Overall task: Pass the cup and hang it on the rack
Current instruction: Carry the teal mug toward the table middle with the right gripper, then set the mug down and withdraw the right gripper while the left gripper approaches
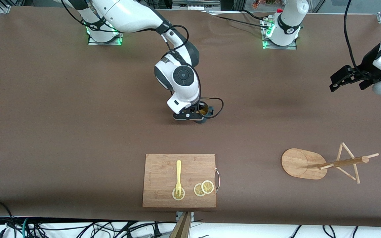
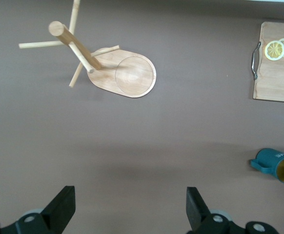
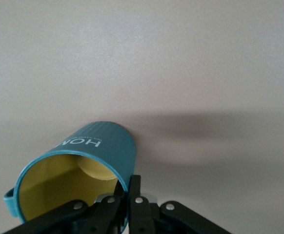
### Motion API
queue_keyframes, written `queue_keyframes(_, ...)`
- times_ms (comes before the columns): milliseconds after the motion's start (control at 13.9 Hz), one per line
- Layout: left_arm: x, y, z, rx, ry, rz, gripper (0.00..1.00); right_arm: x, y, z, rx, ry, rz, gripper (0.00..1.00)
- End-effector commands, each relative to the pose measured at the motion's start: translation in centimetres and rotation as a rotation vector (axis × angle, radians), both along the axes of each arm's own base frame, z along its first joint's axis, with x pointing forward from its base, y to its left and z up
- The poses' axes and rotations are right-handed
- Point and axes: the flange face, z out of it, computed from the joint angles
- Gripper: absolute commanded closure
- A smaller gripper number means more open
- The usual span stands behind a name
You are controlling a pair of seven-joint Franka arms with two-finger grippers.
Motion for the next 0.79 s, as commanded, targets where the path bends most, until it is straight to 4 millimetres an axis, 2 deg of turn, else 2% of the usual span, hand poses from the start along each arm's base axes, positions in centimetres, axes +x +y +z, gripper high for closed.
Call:
queue_keyframes(0, 1.3, -1.7, -2.4, 0.001, 0.042, -0.046, 0.00, 0.2, 0.9, -0.4, 0.017, -0.020, -0.090, 0.32)
queue_keyframes(72, 1.7, -1.7, -4.1, 0.002, 0.074, -0.046, 0.00, 0.3, 0.8, 0.0, 0.016, -0.026, -0.088, 0.00)
queue_keyframes(144, 2.3, -2.7, -6.2, 0.007, 0.121, -0.060, 0.00, 0.5, 0.7, 0.5, 0.018, -0.028, -0.091, 0.00)
queue_keyframes(216, 2.5, -2.8, -7.3, 0.008, 0.154, -0.063, 0.00, 0.9, 0.4, 1.2, 0.023, -0.034, -0.094, 0.00)
queue_keyframes(432, 2.4, -3.2, -8.1, -0.003, 0.169, -0.084, 0.00, 2.8, -1.6, 6.0, 0.045, -0.055, -0.121, 0.00)
queue_keyframes(504, 2.7, -3.3, -8.7, -0.016, 0.163, -0.098, 0.00, 3.5, -2.8, 8.2, 0.046, -0.059, -0.140, 0.00)
queue_keyframes(648, 3.1, -3.4, -11.5, -0.126, 0.127, -0.126, 0.00, 4.0, -5.2, 12.6, 0.013, -0.043, -0.166, 0.00)
queue_keyframes(720, 3.3, -2.9, -13.0, -0.182, 0.112, -0.156, 0.00, 4.8, -7.4, 14.6, -0.020, -0.038, -0.189, 0.00)
